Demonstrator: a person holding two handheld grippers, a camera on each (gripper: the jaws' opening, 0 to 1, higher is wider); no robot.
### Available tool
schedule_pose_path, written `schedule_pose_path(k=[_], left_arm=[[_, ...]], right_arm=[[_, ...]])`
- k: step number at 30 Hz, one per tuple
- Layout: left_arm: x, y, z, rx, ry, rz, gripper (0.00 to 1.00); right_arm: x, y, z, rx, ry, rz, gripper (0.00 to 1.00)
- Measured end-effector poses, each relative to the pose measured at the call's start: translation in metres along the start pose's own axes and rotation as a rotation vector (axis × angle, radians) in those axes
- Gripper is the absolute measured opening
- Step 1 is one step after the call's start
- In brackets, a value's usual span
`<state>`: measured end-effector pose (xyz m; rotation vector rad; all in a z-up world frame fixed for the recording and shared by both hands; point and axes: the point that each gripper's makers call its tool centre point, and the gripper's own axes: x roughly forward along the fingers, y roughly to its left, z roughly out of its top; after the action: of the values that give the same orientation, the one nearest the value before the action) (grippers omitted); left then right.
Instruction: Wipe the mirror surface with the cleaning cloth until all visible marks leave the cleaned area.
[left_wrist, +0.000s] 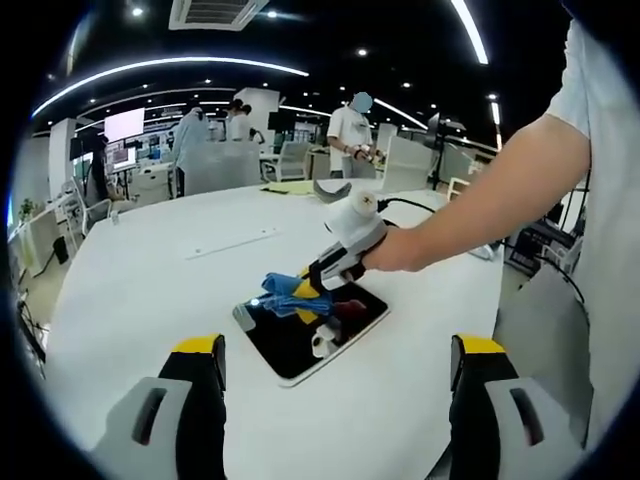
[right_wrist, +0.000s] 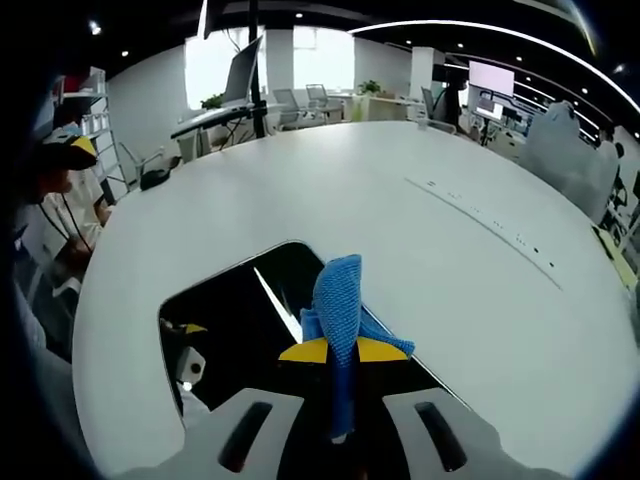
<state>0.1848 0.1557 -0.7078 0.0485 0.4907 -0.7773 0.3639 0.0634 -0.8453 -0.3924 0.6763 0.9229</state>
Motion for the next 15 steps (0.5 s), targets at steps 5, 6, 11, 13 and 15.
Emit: schedule_pose_path(k=[5,6,11,13,15], left_arm=[[0.001,-0.002,0.002,0.008,-0.001,-0.006,0.94],[0.001,-0.002,0.002,0.007,-0.001,-0.006,0.94],[0.000,-0.003,0.003,0.014,0.002,-0.007,0.94],[0.000,-0.003,0.004,0.014,0.001,-0.007,0.94],[0.000,-0.003,0.005,0.015,-0.001,-0.006,0.94]], right_arm=[[-0.006,-0.004,-0.005,0.008,-0.001,-0.009,0.02],[-0.007,-0.005,-0.007,0.005,-0.001,-0.012,0.02],[-0.012,-0.008,-0.011,0.010,0.000,-0.021,0.02],[-0.015,-0.010,-0.014,0.013,0.001,-0.024,0.02],[-0.017,-0.012,-0.016,0.017,0.002,-0.028,0.02]])
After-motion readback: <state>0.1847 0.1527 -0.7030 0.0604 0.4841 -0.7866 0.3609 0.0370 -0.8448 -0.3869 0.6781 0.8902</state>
